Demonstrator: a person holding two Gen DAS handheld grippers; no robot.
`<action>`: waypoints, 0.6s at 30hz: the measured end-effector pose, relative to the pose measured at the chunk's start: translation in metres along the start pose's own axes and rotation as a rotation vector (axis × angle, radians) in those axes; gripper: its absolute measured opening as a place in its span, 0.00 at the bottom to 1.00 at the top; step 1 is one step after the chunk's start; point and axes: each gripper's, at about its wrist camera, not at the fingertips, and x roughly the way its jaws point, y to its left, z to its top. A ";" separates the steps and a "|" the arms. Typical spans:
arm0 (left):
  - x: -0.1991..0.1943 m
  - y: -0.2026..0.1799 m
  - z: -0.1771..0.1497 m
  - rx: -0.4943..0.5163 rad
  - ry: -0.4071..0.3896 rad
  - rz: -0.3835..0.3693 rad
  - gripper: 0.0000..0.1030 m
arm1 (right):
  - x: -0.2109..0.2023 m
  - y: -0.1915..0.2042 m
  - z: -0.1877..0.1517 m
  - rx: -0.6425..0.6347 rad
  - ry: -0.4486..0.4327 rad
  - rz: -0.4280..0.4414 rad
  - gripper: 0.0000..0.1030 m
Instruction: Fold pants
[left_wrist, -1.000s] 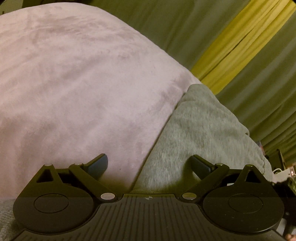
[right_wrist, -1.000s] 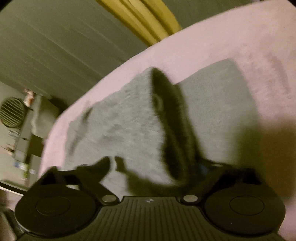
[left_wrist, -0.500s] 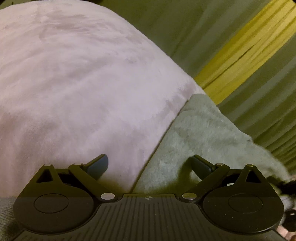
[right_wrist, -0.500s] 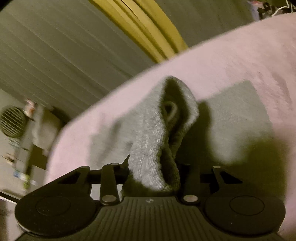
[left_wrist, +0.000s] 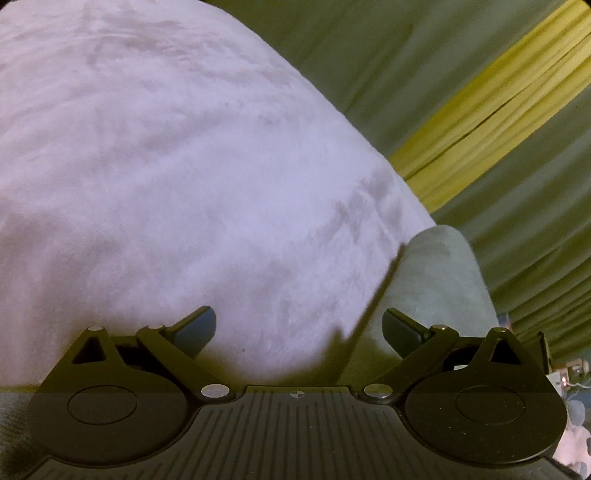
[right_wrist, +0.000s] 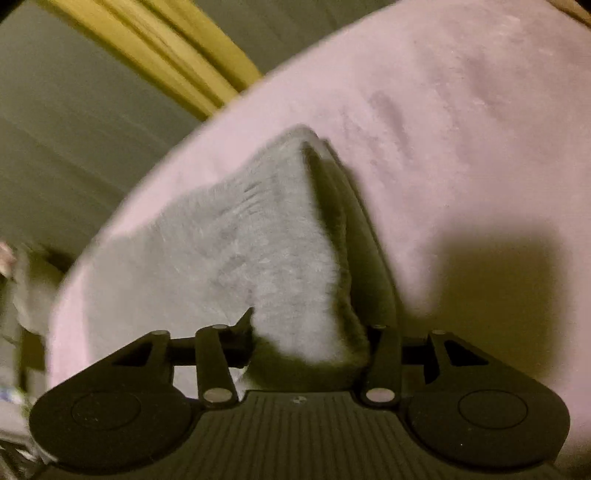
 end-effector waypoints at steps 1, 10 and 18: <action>0.000 0.000 -0.001 0.003 -0.001 0.002 0.98 | -0.001 0.002 0.001 0.003 -0.005 0.008 0.49; 0.001 -0.002 -0.002 0.018 -0.001 0.012 0.98 | -0.027 -0.004 0.009 -0.054 -0.052 0.009 0.72; 0.003 -0.007 -0.005 0.056 0.001 0.033 0.98 | -0.070 0.033 -0.014 -0.302 -0.313 -0.074 0.64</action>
